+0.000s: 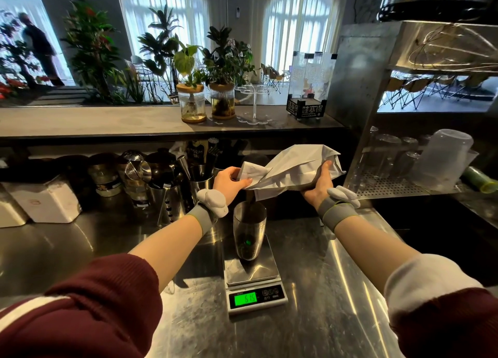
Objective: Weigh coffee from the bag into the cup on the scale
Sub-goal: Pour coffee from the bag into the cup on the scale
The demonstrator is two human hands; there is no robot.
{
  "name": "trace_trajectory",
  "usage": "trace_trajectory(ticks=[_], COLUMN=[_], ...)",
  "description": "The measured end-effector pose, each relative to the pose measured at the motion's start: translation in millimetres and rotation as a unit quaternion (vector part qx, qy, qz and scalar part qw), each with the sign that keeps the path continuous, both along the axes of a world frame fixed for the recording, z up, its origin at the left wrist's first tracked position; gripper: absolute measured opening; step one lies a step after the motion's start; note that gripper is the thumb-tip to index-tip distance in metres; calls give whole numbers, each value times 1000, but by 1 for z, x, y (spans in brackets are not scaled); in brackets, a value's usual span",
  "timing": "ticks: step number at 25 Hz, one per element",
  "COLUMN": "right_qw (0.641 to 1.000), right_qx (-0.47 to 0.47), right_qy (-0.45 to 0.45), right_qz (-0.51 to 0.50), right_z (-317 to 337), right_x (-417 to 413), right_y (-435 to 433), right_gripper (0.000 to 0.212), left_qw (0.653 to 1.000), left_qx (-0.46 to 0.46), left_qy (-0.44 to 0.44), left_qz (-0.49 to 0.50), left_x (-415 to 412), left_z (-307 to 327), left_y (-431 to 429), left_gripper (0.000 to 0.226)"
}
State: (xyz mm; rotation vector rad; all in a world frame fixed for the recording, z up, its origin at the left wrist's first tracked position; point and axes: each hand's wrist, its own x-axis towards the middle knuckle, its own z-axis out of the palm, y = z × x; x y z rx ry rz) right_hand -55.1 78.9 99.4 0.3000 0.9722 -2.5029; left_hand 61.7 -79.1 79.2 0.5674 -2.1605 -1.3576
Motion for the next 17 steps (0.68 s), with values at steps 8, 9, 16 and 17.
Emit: trace_trajectory(ticks=[8,9,16,17], right_qw=[1000,1000,1000,1000], right_qx=[-16,-15,-6,-8], right_qy=[-3,-3,4,4], right_qz=[-5,-6,-12,-11], right_z=[-7,-8,-7,-7], right_x=[-5,-6,-5,-5], right_y=[-1,-1,-2,-3], right_gripper=[63,63,59,56], left_qw=[999,998,996,998], left_qx=[47,65,69,49], left_qy=[3,-4,-43,-33], left_qz=[-16,-25,-24,-12], left_x=[1,1,1,2], left_z=[4,5,2,2], left_y=[2,3,1,1], left_gripper=[41,43,44,40])
